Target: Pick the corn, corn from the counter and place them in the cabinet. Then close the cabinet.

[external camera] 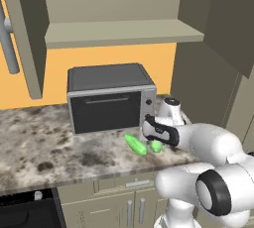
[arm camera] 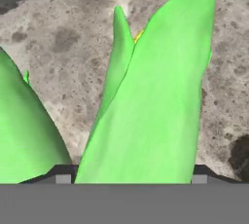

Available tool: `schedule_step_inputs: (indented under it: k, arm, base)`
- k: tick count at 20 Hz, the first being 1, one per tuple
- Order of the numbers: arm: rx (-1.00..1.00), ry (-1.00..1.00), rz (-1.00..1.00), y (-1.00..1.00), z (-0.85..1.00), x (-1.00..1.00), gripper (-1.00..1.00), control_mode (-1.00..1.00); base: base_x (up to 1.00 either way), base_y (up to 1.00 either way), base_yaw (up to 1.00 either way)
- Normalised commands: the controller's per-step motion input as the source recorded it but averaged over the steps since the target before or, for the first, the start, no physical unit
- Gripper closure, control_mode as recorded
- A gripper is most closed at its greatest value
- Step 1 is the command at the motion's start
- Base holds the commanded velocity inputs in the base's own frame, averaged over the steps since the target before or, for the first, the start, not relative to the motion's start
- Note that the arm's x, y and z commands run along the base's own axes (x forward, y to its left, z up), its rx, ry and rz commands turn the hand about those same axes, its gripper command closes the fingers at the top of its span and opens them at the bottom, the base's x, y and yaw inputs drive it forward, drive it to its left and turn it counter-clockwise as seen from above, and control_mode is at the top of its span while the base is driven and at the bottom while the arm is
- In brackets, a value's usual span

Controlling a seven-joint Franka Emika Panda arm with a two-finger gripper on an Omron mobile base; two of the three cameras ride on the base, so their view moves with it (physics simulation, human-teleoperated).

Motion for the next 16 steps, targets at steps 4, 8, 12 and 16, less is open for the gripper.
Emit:
schedule_step_inputs:
  k: [4,8,12,16]
  arm:
    - [-0.01,-0.42,0.00,-0.02,0.98,-0.77,1.00,-1.00]
    - [0.00,-0.21,-0.01,0.00,1.00,-0.47,1.00,-1.00]
    - [-0.03,-0.16,-0.04,0.00,1.00,-0.52,1.00,-1.00]
    - [-0.03,-0.17,-0.09,0.00,1.00,-0.48,1.00,-1.00]
  base:
    - [0.00,0.00,0.00]
    - [0.00,0.00,0.00]
    - [0.00,0.00,0.00]
    - [0.00,0.00,0.00]
